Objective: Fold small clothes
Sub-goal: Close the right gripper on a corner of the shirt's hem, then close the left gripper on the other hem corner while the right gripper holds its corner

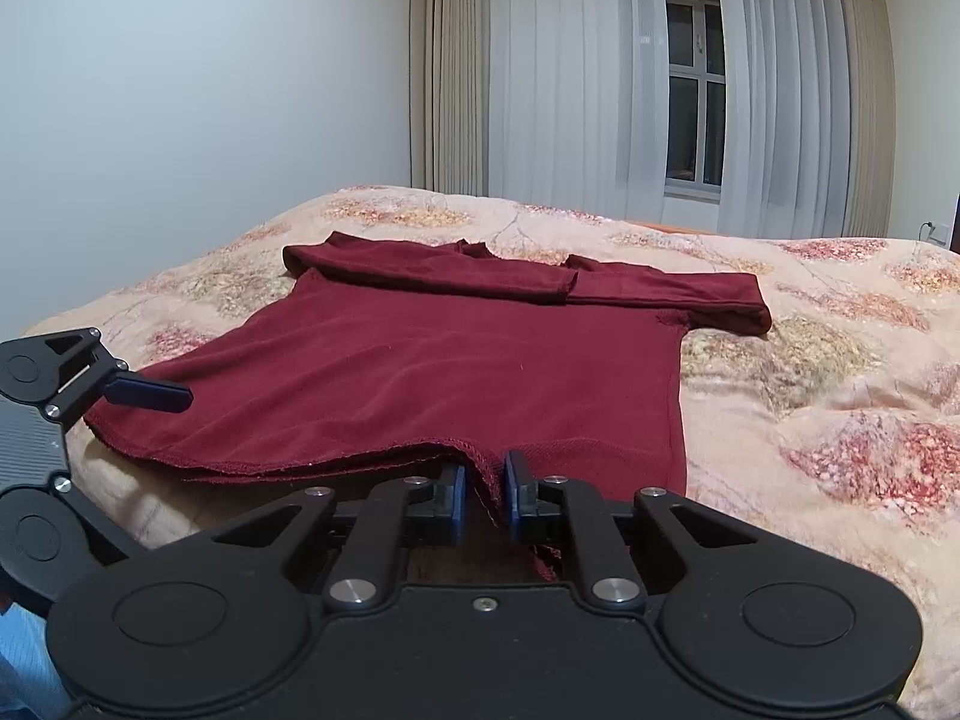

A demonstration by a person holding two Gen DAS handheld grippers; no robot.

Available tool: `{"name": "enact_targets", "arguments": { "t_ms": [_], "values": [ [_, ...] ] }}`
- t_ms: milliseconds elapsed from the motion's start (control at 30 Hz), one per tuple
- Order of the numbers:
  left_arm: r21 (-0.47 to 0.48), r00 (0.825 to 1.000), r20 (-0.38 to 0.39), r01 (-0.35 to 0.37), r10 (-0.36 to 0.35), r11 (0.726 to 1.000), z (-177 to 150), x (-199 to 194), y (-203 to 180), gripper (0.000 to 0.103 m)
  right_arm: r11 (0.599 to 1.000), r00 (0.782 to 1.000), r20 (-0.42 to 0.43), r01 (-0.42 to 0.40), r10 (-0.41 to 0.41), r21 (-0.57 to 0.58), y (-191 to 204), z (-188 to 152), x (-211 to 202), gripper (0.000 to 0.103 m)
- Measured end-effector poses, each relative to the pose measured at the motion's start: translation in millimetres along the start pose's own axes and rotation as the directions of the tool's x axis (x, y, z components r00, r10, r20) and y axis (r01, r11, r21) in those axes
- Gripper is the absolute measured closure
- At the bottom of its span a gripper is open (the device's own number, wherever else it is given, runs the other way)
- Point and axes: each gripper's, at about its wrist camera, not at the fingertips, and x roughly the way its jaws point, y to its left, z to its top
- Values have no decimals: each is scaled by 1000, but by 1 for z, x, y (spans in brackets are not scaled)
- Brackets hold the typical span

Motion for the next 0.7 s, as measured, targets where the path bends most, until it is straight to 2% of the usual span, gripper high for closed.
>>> {"name": "enact_targets", "arguments": {
  "t_ms": [167,700],
  "values": [
    [-44,1000,-30,5,-7,999,6,3,9,1,1000,1000,1,0,0,2,-1,0,0,89],
    [-91,999,-52,-18,13,996,0,8,25,2,1000,1000,-5,2,-2,3,-1,-1,2,89]
  ]
}}
